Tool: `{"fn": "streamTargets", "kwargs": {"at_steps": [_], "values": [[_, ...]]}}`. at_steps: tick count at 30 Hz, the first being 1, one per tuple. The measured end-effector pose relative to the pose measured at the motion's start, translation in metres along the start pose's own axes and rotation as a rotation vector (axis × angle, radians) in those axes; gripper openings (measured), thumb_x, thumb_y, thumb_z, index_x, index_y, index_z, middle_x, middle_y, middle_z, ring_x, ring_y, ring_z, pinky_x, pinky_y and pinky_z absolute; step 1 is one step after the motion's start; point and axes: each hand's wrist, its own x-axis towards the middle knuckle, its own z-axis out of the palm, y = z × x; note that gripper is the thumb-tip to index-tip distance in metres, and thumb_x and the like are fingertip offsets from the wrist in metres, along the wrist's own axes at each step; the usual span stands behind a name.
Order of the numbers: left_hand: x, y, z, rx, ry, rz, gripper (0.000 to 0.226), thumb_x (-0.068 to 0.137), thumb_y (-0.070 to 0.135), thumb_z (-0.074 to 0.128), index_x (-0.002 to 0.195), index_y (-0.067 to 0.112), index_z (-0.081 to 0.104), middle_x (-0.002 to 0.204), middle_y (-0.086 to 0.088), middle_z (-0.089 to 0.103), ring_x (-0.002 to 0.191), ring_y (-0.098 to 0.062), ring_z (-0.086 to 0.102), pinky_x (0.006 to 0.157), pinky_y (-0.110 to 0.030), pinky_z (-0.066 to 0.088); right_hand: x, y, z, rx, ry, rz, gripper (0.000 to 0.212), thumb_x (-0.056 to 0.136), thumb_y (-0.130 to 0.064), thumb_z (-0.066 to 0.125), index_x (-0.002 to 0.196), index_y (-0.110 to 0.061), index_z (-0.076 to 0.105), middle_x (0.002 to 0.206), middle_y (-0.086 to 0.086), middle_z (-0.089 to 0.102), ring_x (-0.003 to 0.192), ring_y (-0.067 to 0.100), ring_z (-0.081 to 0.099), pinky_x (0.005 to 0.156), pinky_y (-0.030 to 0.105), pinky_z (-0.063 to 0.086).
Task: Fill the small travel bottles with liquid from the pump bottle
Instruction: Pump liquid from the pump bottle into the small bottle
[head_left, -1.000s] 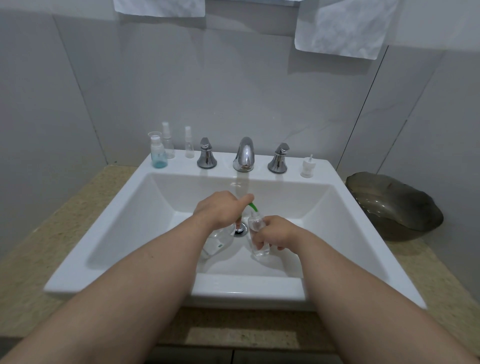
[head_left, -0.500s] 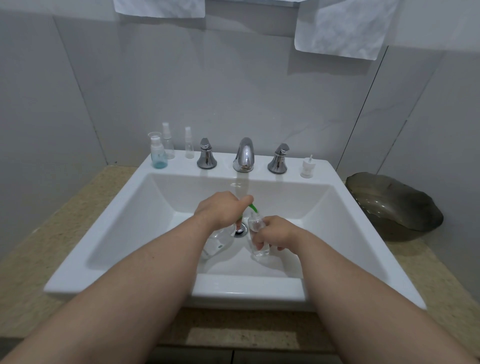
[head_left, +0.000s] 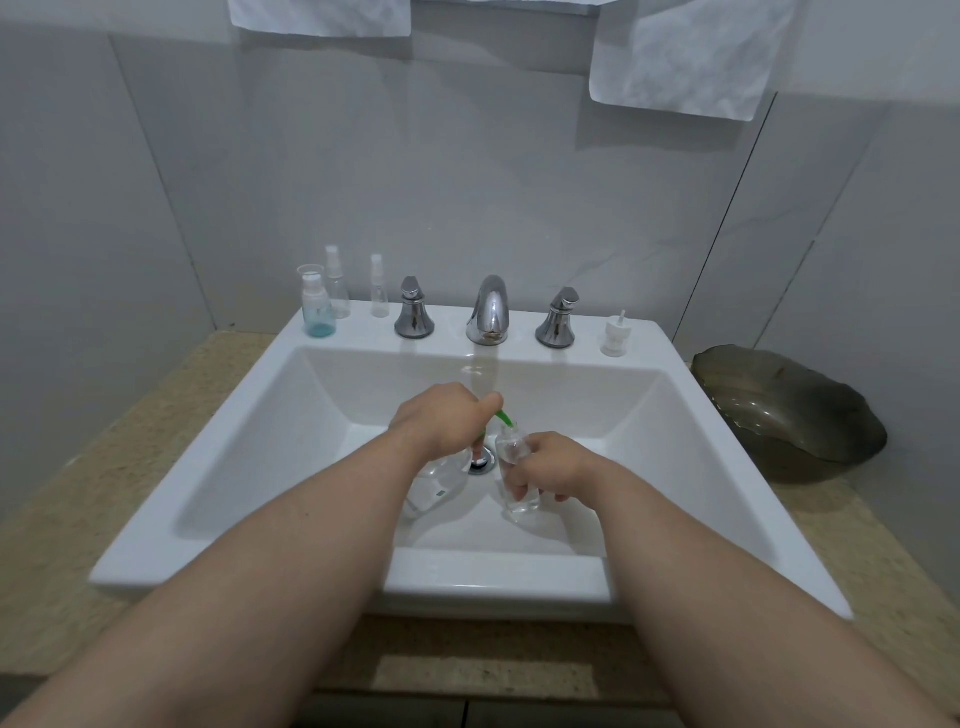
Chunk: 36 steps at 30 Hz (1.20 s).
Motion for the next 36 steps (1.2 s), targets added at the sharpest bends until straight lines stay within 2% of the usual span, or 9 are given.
{"fn": "streamTargets", "kwargs": {"at_steps": [4,12,14,18,21,25,31,36], "values": [[-0.0014,0.0010,-0.0014,0.014,0.002,0.006,0.060,0.095,0.052,0.038,0.057,0.019,0.070,0.080,0.000,0.070,0.079,-0.023,0.063,0.067,-0.034,0.044,-0.0004,0.0000,0.0003,0.001,-0.002,0.000,0.018,0.055,-0.021,0.064,0.072,-0.026,0.062,0.083,-0.001,0.062,0.076,0.020,0.051,0.062,0.029,0.040],[-0.0019,0.0017,-0.0014,0.021,-0.010,0.000,0.062,0.094,0.054,0.038,0.057,0.019,0.072,0.078,0.002,0.068,0.079,-0.023,0.063,0.069,-0.033,0.044,-0.0013,0.0000,-0.0002,-0.009,-0.004,0.000,0.017,0.055,-0.022,0.064,0.072,-0.025,0.063,0.080,-0.001,0.060,0.075,0.020,0.051,0.064,0.030,0.039],[-0.0045,0.0022,-0.0021,-0.008,-0.011,-0.013,0.063,0.096,0.058,0.038,0.058,0.018,0.070,0.077,0.003,0.068,0.079,-0.022,0.062,0.071,-0.034,0.044,-0.0007,0.0007,0.0001,-0.010,-0.004,0.003,0.016,0.057,-0.021,0.064,0.072,-0.026,0.064,0.080,-0.001,0.060,0.076,0.020,0.051,0.064,0.030,0.040],[-0.0074,0.0026,-0.0036,-0.020,-0.015,0.000,0.078,0.096,0.076,0.032,0.065,0.018,0.073,0.078,0.006,0.069,0.083,-0.019,0.064,0.084,-0.038,0.048,-0.0004,0.0011,-0.0003,-0.009,0.001,0.005,0.017,0.060,-0.020,0.064,0.076,-0.026,0.066,0.082,-0.001,0.063,0.077,0.019,0.053,0.066,0.030,0.041],[-0.0081,0.0024,-0.0038,-0.004,-0.018,0.006,0.082,0.095,0.080,0.030,0.067,0.018,0.074,0.079,0.005,0.070,0.084,-0.019,0.064,0.087,-0.039,0.050,0.0001,0.0015,-0.0001,-0.008,0.000,0.011,0.016,0.062,-0.019,0.064,0.077,-0.026,0.067,0.082,-0.002,0.063,0.078,0.019,0.053,0.067,0.030,0.042],[-0.0077,0.0029,-0.0037,-0.006,-0.021,0.008,0.081,0.095,0.080,0.030,0.067,0.018,0.074,0.079,0.007,0.070,0.084,-0.018,0.065,0.087,-0.038,0.050,-0.0001,0.0008,-0.0004,-0.005,-0.004,0.007,0.017,0.061,-0.020,0.064,0.077,-0.026,0.066,0.082,-0.002,0.065,0.078,0.019,0.054,0.067,0.030,0.042],[-0.0075,0.0043,-0.0037,-0.027,-0.021,0.005,0.074,0.097,0.072,0.034,0.065,0.018,0.073,0.071,0.010,0.069,0.079,-0.016,0.063,0.075,-0.035,0.044,0.0002,0.0008,-0.0002,-0.006,-0.003,0.007,0.018,0.058,-0.020,0.064,0.075,-0.026,0.066,0.083,-0.002,0.064,0.079,0.019,0.054,0.065,0.029,0.042],[-0.0050,0.0020,-0.0020,-0.024,-0.016,0.011,0.072,0.096,0.068,0.034,0.060,0.018,0.071,0.076,0.007,0.070,0.081,-0.020,0.064,0.080,-0.036,0.049,0.0002,0.0007,0.0001,-0.007,-0.003,0.008,0.017,0.058,-0.019,0.064,0.073,-0.026,0.065,0.083,-0.002,0.064,0.078,0.020,0.053,0.065,0.030,0.041]]}}
